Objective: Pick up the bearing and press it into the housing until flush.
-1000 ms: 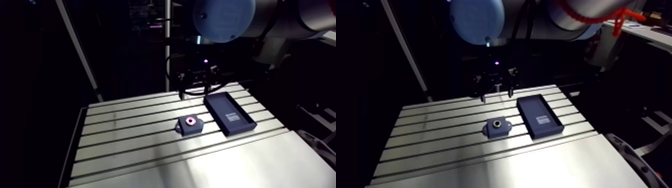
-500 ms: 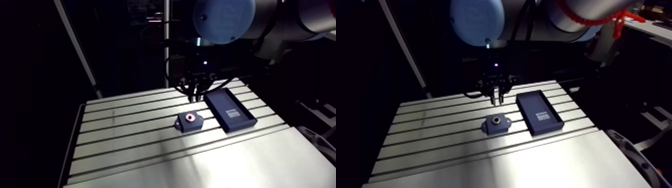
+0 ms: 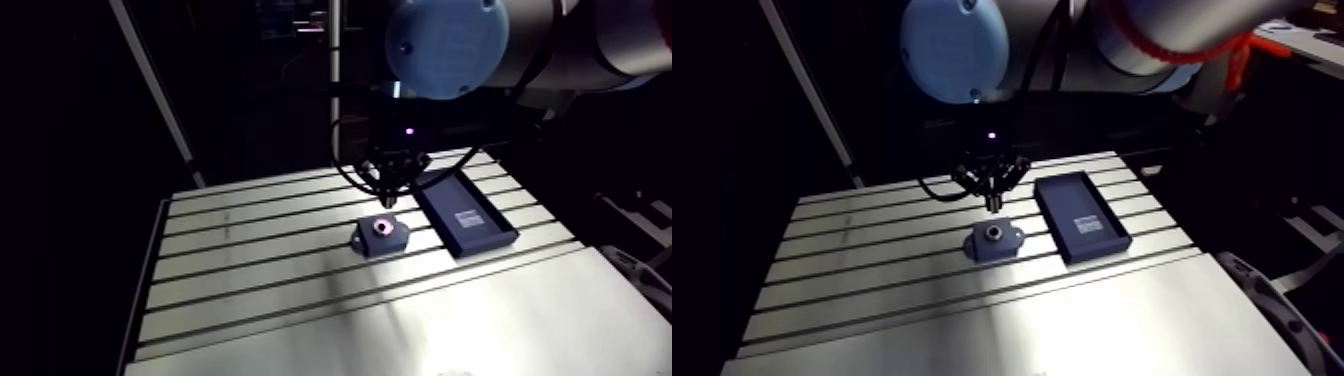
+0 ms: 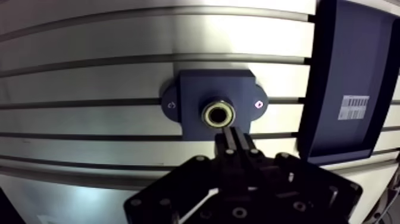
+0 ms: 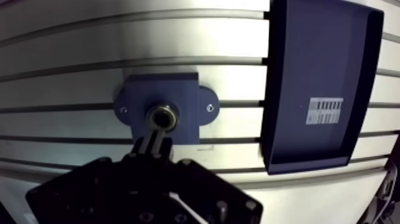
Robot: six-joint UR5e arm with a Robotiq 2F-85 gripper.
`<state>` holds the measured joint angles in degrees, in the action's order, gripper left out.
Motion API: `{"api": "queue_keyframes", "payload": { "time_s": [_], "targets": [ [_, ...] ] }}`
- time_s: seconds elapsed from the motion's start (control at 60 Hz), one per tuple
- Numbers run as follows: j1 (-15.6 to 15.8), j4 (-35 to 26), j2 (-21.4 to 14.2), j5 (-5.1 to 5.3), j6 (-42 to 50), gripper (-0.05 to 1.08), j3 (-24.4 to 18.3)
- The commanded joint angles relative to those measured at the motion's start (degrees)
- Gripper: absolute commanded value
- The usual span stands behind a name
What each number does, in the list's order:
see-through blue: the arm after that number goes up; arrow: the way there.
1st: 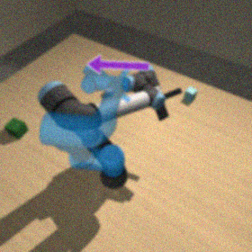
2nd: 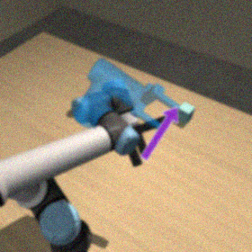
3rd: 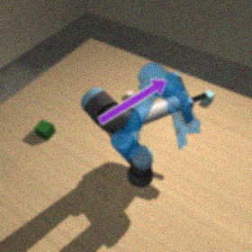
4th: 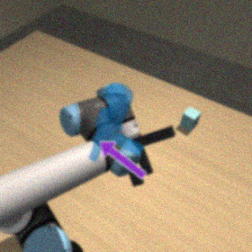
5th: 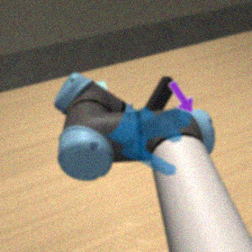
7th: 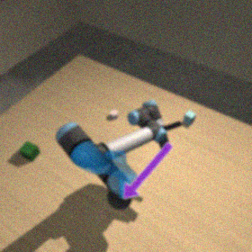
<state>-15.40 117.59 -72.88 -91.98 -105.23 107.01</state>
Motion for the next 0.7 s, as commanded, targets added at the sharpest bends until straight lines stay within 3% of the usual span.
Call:
{"api": "queue_keyframes", "payload": {
  "time_s": [0.017,0.7],
  "targets": [
    [0.0,3.0,0.6,0.44,0.0,0.92,1.5],
    [-0.2,3.8,1.8,0.18,0.3,0.97,2.9]
  ]
}}
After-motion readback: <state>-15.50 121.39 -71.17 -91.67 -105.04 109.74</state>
